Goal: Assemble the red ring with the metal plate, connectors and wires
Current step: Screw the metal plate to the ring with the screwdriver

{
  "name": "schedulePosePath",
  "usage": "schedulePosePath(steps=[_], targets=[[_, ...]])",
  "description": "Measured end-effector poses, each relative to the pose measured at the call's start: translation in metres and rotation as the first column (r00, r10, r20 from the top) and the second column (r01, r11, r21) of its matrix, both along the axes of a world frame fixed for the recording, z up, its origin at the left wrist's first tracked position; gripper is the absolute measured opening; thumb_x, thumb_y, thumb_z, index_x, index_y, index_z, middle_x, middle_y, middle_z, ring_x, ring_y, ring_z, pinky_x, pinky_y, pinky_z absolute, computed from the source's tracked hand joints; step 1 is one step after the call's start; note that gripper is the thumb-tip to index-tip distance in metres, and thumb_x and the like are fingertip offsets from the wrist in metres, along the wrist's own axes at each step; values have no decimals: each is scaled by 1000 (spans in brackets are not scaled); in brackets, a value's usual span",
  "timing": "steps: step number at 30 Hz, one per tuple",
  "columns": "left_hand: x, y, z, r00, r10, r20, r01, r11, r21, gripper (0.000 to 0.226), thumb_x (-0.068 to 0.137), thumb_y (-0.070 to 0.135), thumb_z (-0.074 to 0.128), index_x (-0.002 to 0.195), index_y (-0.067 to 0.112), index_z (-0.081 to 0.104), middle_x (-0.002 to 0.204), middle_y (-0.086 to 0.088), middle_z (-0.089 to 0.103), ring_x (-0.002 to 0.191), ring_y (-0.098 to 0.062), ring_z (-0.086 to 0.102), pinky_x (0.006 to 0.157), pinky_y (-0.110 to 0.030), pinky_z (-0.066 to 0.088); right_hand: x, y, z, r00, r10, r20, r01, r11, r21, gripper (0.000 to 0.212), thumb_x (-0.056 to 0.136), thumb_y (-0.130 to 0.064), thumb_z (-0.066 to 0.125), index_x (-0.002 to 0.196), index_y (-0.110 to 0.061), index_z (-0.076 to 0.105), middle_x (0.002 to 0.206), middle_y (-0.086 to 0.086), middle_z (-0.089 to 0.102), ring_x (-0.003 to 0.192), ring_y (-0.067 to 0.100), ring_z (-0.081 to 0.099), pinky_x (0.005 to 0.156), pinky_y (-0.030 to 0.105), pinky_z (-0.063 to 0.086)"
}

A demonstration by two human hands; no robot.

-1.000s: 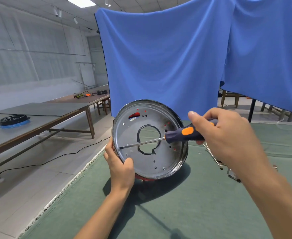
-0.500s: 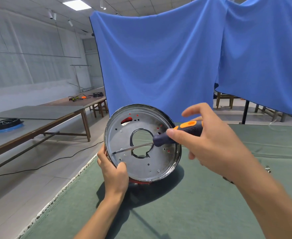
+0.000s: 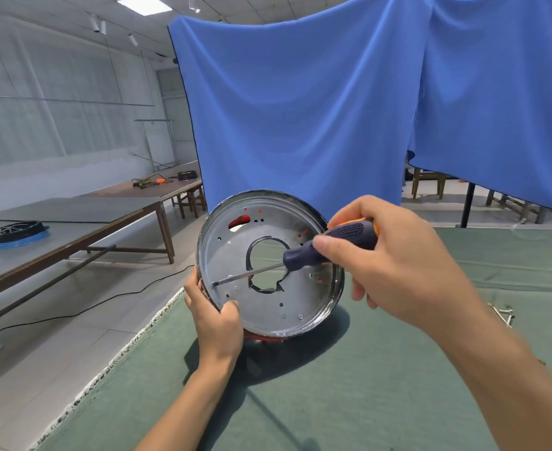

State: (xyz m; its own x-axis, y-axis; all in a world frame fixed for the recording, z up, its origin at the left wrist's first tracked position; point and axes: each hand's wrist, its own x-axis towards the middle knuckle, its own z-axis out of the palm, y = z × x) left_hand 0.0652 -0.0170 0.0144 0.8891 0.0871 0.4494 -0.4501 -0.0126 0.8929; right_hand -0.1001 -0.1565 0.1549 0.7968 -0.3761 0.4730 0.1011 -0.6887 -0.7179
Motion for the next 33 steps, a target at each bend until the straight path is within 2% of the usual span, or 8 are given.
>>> schedulePosePath(steps=[3, 7, 13, 20, 23, 25, 29, 33], targets=[[-3, -1, 3, 1000, -19, 10, 18, 1000, 6, 70, 68, 7, 46, 119, 52, 32, 131, -9, 40, 115, -24, 48, 96, -53, 47, 2, 3, 1, 973, -208, 97, 213, 976, -50, 35, 76, -55, 61, 70, -21, 61, 52, -8, 61, 52, 10, 56, 48, 27, 41], [-5, -1, 3, 999, -22, 29, 22, 1000, 10, 74, 66, 4, 46, 113, 60, 33, 129, -9, 41, 114, -23, 49, 96, -54, 47, 2, -4, 2, 939, -344, 6, 344, 938, -37, 50, 76, -60, 50, 62, -13, 60, 57, 8, 66, 67, 32, 61, 63, 40, 53], [-2, 1, -1, 1000, -15, 8, 15, 1000, -11, 70, 67, 6, 47, 123, 45, 32, 129, -11, 42, 116, -27, 48, 96, -56, 46, -7, -6, 11, 991, 31, -133, -18, 995, 103, 33, 70, -54, 67, 77, -22, 61, 57, -5, 68, 38, 7, 54, 35, 15, 35], [-3, 0, 0, 998, -47, 30, 48, 999, -4, 71, 68, 2, 47, 125, 43, 34, 130, -10, 43, 114, -24, 51, 95, -55, 47, 0, -13, 6, 935, -337, -108, 343, 939, 38, 59, 75, -59, 56, 39, -14, 41, 29, -3, 27, 42, 21, 30, 46, 29, 23], [-2, 0, -1, 999, -32, 20, 32, 999, -18, 70, 68, 3, 47, 127, 40, 34, 131, -10, 43, 115, -25, 50, 95, -56, 46, 0, -17, 5, 969, -181, -169, 197, 977, 83, 57, 72, -65, 54, 48, -14, 48, 33, -6, 49, 36, 16, 44, 48, 25, 32], [-2, 0, -1, 1000, -6, -1, 6, 1000, -24, 70, 68, 5, 46, 127, 40, 33, 130, -10, 43, 117, -27, 48, 97, -56, 45, -2, -14, 5, 980, -58, -189, 75, 993, 87, 46, 64, -68, 58, 74, -23, 58, 52, -10, 64, 42, 6, 55, 48, 24, 37], [-3, -1, 2, 1000, 6, -15, -6, 1000, -7, 72, 66, 6, 46, 128, 41, 32, 131, -10, 41, 120, -28, 45, 100, -55, 43, 0, -4, 1, 992, -113, 61, 119, 988, -97, 25, 74, -51, 68, 75, -27, 61, 56, -6, 59, 57, 15, 61, 51, 28, 45], [-6, 0, 3, 1000, -28, 13, 28, 1000, 15, 74, 65, 3, 45, 121, 49, 33, 131, -11, 41, 116, -25, 48, 99, -54, 44, 2, 4, -1, 923, -369, 108, 383, 906, -181, 39, 85, -49, 49, 59, -21, 52, 58, -3, 54, 66, 30, 52, 55, 32, 32]])
